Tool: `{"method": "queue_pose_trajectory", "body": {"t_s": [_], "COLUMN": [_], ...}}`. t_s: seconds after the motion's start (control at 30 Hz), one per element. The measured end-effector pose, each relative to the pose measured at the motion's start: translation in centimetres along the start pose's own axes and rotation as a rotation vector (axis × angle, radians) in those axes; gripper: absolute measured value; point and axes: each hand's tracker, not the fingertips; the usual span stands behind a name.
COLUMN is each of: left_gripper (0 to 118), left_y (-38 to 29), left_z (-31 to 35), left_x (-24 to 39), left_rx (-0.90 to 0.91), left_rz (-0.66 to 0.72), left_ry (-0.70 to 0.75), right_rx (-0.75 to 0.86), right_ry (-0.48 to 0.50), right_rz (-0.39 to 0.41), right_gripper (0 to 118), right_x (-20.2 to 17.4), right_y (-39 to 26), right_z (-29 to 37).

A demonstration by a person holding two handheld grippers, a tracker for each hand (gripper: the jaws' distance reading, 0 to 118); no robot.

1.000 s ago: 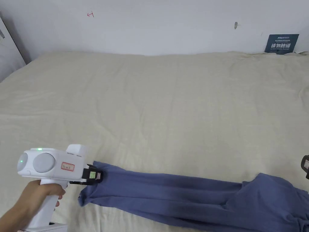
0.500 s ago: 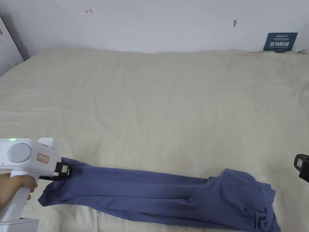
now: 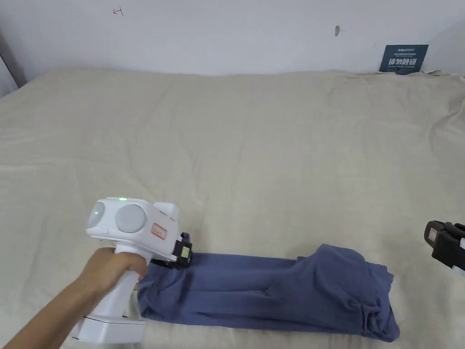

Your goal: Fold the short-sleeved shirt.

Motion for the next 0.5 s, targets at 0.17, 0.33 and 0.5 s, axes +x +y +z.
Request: {"method": "queue_pose_trajectory", "body": {"t_s": [0.17, 0.33, 0.5], "left_gripper": [0, 2, 28], "left_y": [0.2, 0.4, 0.6], "left_z": [-3.7, -6.0, -6.7], "left_x": [2.1, 4.0, 4.0], "left_rx": [-0.036, -0.064, -0.068], "left_rz": [-0.016, 0.018, 0.075], "left_ry": [-0.032, -0.017, -0.095], "right_rx": [0.007, -0.008, -0.017], "right_ry": [-0.012, -0.038, -0.048], "right_rz": [-0.002, 0.002, -0.002], "right_gripper": [0, 0, 0], "right_x": [0.8, 1.3, 1.8], "right_y": [-0.1, -0.2, -0.5], "right_z": [0.5, 0.6, 0.7]}}
